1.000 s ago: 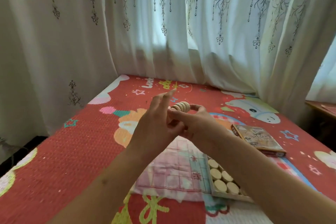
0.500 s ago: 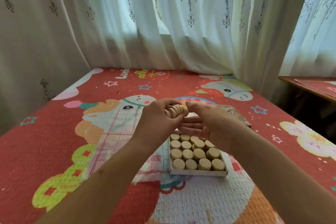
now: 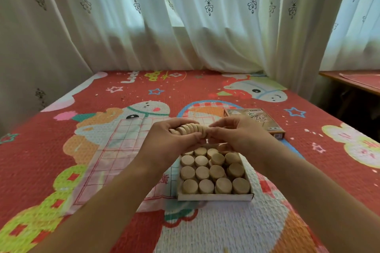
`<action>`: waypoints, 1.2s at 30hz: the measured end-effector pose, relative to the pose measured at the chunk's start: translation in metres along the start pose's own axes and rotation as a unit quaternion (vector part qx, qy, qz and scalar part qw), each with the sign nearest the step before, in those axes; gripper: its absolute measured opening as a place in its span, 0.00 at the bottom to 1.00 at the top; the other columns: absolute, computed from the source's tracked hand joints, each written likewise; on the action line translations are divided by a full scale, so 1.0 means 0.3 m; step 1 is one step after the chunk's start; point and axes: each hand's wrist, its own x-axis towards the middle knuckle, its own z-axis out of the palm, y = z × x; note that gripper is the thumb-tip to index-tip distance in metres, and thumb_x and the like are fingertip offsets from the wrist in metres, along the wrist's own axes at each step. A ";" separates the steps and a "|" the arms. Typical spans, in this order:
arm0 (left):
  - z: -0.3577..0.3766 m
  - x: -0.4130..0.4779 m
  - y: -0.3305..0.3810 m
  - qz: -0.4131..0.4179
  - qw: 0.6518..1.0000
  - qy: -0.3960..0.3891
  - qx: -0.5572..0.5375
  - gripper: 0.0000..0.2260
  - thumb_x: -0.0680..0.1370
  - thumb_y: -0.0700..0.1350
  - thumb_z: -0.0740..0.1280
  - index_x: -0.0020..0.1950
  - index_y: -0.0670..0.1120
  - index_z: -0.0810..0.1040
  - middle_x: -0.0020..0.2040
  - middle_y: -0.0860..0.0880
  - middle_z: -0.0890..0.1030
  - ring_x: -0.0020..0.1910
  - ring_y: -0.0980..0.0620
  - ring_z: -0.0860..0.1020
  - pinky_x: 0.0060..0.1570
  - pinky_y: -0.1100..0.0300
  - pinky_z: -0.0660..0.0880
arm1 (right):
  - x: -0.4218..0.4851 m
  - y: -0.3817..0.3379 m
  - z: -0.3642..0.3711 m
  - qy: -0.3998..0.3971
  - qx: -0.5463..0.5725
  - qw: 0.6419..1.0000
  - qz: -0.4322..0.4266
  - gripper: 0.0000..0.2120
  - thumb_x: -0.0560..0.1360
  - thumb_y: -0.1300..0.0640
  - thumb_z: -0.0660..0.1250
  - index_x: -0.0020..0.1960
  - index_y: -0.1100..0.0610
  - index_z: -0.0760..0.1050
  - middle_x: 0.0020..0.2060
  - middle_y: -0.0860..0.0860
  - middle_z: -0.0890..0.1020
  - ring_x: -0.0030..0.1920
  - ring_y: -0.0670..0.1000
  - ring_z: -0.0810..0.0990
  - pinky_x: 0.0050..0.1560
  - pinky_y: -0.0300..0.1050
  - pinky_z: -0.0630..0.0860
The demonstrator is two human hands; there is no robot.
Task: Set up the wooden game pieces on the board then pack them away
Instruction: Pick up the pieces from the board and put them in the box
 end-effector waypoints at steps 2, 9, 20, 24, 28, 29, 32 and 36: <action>0.002 0.001 -0.004 -0.025 0.999 -0.009 -0.020 0.13 0.71 0.32 0.74 0.54 0.41 0.83 0.51 0.38 0.84 0.50 0.43 0.85 0.51 0.52 0.82 | -0.001 0.008 0.003 0.017 -0.028 0.999 -0.028 0.04 0.73 0.59 0.73 0.45 0.59 0.81 0.41 0.55 0.85 0.40 0.49 0.86 0.42 0.42 0.83; -0.013 -0.011 0.015 -0.087 0.984 -0.071 -0.141 0.13 0.74 0.33 0.70 0.58 0.38 0.81 0.53 0.37 0.84 0.53 0.43 0.84 0.51 0.58 0.81 | 0.015 0.035 0.021 0.072 -0.168 0.972 -0.146 0.04 0.72 0.58 0.71 0.46 0.53 0.80 0.34 0.48 0.85 0.35 0.43 0.84 0.43 0.44 0.82; -0.052 -0.013 0.025 -0.060 0.996 -0.047 -0.043 0.11 0.74 0.31 0.70 0.56 0.38 0.82 0.49 0.39 0.85 0.48 0.43 0.85 0.46 0.60 0.82 | 0.053 0.069 -0.031 -0.011 -0.329 0.938 -0.112 0.04 0.73 0.51 0.72 0.46 0.49 0.84 0.35 0.39 0.78 0.32 0.34 0.73 0.29 0.29 0.65; -0.033 -0.016 0.016 -0.032 0.997 -0.051 0.054 0.11 0.73 0.31 0.72 0.54 0.40 0.83 0.46 0.40 0.86 0.45 0.45 0.86 0.45 0.59 0.82 | 0.063 0.069 -0.027 0.041 -0.310 0.932 -0.181 0.06 0.74 0.48 0.70 0.49 0.47 0.82 0.41 0.40 0.80 0.36 0.38 0.75 0.35 0.32 0.67; -0.027 -0.007 0.002 0.003 0.989 -0.057 0.140 0.09 0.72 0.37 0.75 0.51 0.44 0.84 0.43 0.43 0.86 0.44 0.48 0.86 0.46 0.57 0.82 | 0.054 0.063 -0.002 -0.048 -0.275 0.941 -0.191 0.07 0.74 0.48 0.70 0.51 0.47 0.81 0.38 0.43 0.83 0.40 0.40 0.81 0.42 0.37 0.78; -0.029 -0.004 -0.001 0.010 0.986 -0.054 0.154 0.09 0.72 0.37 0.75 0.50 0.45 0.85 0.43 0.44 0.86 0.43 0.49 0.86 0.46 0.58 0.82 | 0.057 0.068 -0.003 -0.061 -0.264 0.944 -0.187 0.07 0.74 0.49 0.70 0.52 0.48 0.81 0.38 0.44 0.84 0.39 0.41 0.81 0.43 0.38 0.78; -0.035 0.002 -0.004 0.023 0.985 -0.048 0.161 0.08 0.71 0.36 0.76 0.50 0.44 0.85 0.42 0.45 0.86 0.42 0.49 0.85 0.45 0.58 0.82 | 0.072 0.087 -0.016 -0.054 -0.265 0.943 -0.193 0.05 0.74 0.53 0.72 0.50 0.48 0.82 0.35 0.44 0.84 0.38 0.42 0.82 0.42 0.38 0.79; -0.046 0.011 -0.015 0.054 0.975 -0.022 0.215 0.09 0.71 0.38 0.76 0.48 0.49 0.85 0.41 0.49 0.85 0.45 0.50 0.85 0.51 0.52 0.81 | 0.075 0.087 -0.021 -0.030 -0.332 0.915 -0.227 0.07 0.73 0.54 0.72 0.51 0.47 0.82 0.41 0.41 0.82 0.41 0.43 0.78 0.41 0.36 0.74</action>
